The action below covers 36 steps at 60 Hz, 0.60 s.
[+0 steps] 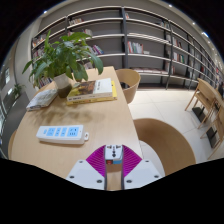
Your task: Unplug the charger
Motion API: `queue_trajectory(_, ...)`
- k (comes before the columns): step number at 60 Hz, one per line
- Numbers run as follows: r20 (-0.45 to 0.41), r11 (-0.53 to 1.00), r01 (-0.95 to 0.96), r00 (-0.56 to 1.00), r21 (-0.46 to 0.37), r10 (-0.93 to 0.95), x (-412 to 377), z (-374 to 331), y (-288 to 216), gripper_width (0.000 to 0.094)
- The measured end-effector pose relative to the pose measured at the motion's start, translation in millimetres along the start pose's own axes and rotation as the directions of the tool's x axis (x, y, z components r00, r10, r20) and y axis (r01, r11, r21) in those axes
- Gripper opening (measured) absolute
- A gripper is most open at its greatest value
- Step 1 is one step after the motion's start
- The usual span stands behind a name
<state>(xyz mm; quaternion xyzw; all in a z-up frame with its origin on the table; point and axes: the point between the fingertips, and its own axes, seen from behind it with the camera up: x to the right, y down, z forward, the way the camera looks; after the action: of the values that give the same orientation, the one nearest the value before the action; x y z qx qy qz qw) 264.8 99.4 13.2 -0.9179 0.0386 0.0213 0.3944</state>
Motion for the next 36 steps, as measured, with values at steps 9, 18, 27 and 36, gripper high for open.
queue_trajectory(9,-0.031,1.0,-0.002,1.0,-0.001,0.002,-0.4,4.2,2.7,0.0361)
queue_trajectory(18,-0.122,0.999,0.015,0.992,0.046,-0.009,13.0,-17.6,-15.2,0.0803)
queue_trajectory(27,-0.153,0.979,0.017,0.988,0.203,0.014,-2.1,-92.7,-63.0,0.0828)
queue_trajectory(36,-0.12,0.942,-0.02,0.991,0.336,0.064,-45.9,-196.4,-86.9,0.082)
